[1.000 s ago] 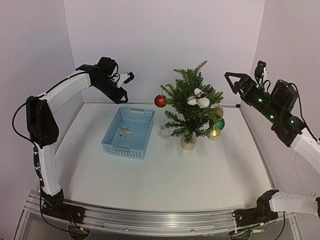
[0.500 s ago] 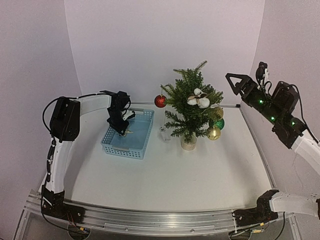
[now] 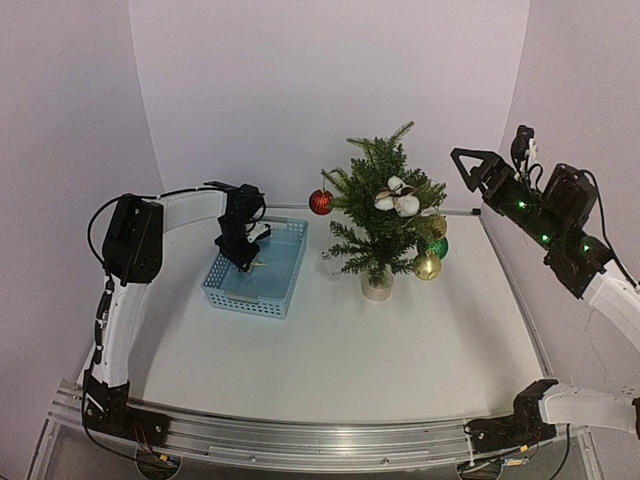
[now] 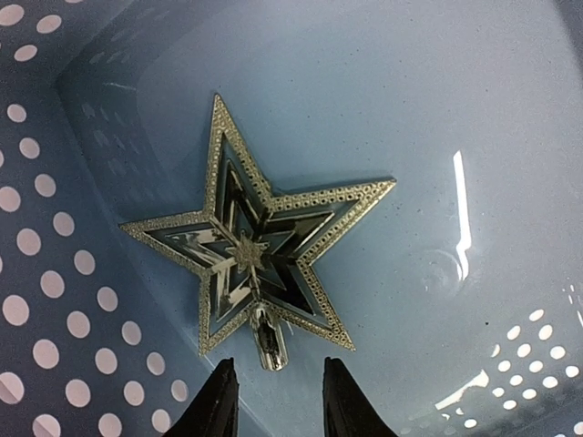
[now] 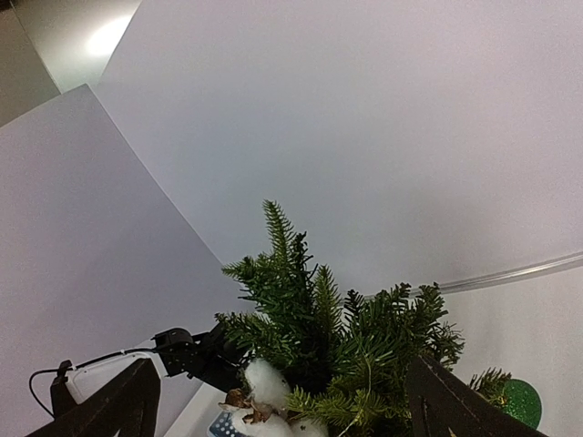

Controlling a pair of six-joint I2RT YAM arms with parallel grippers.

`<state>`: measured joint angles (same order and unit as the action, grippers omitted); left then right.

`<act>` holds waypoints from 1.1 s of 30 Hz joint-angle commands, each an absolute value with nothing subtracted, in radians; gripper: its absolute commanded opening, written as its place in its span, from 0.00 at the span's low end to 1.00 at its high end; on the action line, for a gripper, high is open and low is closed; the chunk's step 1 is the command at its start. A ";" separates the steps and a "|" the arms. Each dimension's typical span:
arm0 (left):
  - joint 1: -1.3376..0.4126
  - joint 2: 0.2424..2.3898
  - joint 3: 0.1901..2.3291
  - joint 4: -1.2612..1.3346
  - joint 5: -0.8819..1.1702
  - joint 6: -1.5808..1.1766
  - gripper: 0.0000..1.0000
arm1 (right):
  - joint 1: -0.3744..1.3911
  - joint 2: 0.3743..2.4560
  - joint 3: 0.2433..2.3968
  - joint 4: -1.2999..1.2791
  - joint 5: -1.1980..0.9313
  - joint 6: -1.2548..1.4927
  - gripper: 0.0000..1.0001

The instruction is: Decorate the small christmas tree

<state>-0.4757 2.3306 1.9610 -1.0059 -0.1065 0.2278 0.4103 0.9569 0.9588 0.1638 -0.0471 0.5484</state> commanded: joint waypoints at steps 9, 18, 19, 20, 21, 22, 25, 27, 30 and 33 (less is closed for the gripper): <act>-0.468 2.408 2.016 -1.050 -0.034 0.205 0.28 | 0.407 0.921 0.942 0.184 -0.034 0.529 0.93; -0.468 2.444 2.035 -1.022 -0.033 0.207 0.22 | 0.407 0.906 0.929 0.183 -0.032 0.532 0.93; -0.467 2.447 2.036 -1.022 -0.032 0.205 0.20 | 0.408 0.907 0.930 0.183 -0.033 0.531 0.93; -0.466 2.447 2.037 -1.020 -0.030 0.202 0.17 | 0.407 0.909 0.932 0.183 -0.034 0.530 0.93; -0.467 2.447 2.038 -1.017 -0.028 0.199 0.12 | 0.408 0.909 0.934 0.183 -0.035 0.530 0.93; -0.466 2.445 2.039 -1.012 -0.027 0.198 0.06 | 0.408 0.911 0.936 0.183 -0.035 0.529 0.93; -0.466 2.435 2.047 -1.003 -0.020 0.182 0.00 | 0.408 0.917 0.940 0.183 -0.038 0.528 0.93; -0.460 2.424 2.050 -0.994 -0.006 0.171 0.00 | 0.407 0.920 0.944 0.183 -0.040 0.529 0.93; -0.453 2.384 2.052 -0.967 0.031 0.155 0.00 | 0.408 0.919 0.952 0.183 -0.039 0.528 0.93; -0.446 2.335 2.051 -0.938 0.059 0.145 0.00 | 0.408 0.923 0.964 0.183 -0.045 0.528 0.93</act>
